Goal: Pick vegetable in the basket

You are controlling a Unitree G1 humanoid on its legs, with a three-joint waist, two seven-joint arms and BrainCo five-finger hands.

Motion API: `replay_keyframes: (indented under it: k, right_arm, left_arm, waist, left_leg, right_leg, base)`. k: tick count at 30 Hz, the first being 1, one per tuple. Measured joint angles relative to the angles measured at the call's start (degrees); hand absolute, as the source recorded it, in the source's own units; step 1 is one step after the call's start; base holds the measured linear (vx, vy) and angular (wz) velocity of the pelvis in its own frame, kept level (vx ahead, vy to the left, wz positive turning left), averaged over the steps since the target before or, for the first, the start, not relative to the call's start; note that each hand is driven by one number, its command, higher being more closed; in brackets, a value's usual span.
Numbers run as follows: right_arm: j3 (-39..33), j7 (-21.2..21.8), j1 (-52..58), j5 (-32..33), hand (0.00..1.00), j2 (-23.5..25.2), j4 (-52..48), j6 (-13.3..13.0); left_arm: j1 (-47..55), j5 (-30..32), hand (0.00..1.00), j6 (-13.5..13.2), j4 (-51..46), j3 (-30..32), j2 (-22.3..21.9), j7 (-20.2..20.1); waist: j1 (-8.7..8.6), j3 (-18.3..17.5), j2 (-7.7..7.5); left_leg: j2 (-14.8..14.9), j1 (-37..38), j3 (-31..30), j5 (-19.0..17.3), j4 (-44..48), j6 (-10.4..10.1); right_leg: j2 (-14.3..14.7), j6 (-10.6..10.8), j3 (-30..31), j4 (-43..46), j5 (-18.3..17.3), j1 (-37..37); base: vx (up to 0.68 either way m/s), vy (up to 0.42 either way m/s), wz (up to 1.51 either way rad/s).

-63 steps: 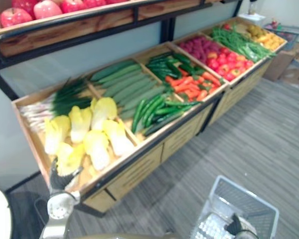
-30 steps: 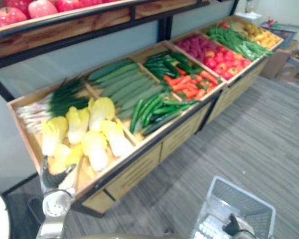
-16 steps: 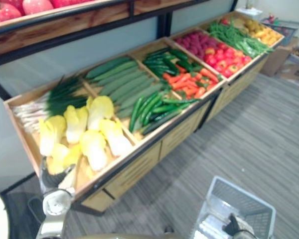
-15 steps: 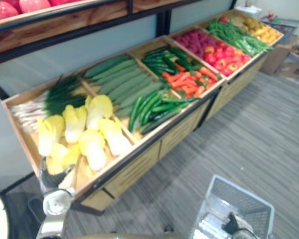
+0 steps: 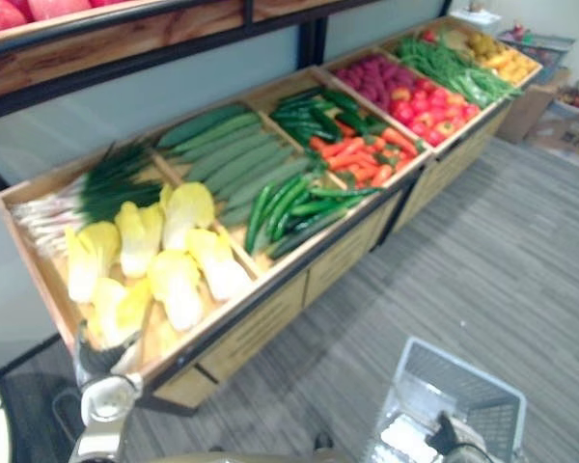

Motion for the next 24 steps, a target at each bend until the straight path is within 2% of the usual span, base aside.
replay_keyframes:
  k: [8, 20, 21, 24]
  right_arm:
    - [1.2, -0.4, 1.0, 0.0, 1.0, -0.2, -1.8, -0.3]
    - [5.0, -0.5, 1.2, 0.0, 1.0, -2.8, -2.9, -2.4]
    - [5.1, -0.5, 1.3, 0.1, 1.0, -3.0, -2.9, -2.5]
    - [6.6, -0.5, 1.6, 0.1, 1.0, -4.0, -3.7, -2.6]
  left_arm:
    - [-3.2, -1.8, 0.0, -0.1, 10.1, 1.6, 0.2, 0.6]
    - [-5.0, -1.8, 0.0, -0.1, 16.3, 0.9, 2.1, 2.5]
    - [-5.1, -1.8, 1.0, -0.1, 16.7, 0.9, 2.2, 2.7]
    - [-5.8, -1.8, 1.0, -0.2, 18.5, 0.9, 2.4, 3.6]
  waist:
    - [-0.22, 0.3, 0.39]
    - [-0.23, 0.7, 1.46]
    - [-0.23, 0.8, 1.46]
    - [-0.22, 0.8, 1.49]
  left_leg:
    - [0.7, 0.6, 1.8, -0.6, 0.0, -0.7]
    - [1.6, 1.3, 4.4, -1.0, 0.0, -1.2]
    - [1.6, 1.3, 4.5, -1.0, 0.0, -1.3]
    - [1.6, 1.5, 5.0, -1.1, 0.0, -1.4]
  right_leg:
    - [0.9, -0.2, 1.8, 0.0, 0.3, -0.4]
    - [1.9, -0.4, 4.2, 0.1, 0.4, -1.4]
    - [1.9, -0.4, 4.4, 0.1, 0.4, -1.4]
    - [1.9, -0.4, 4.8, 0.0, 0.4, -1.6]
  base:
    - [0.02, -0.012, -0.13]
    - [0.01, -0.013, -0.11]
    - [0.01, -0.003, -0.1]
    - [-0.01, -0.005, -0.07]
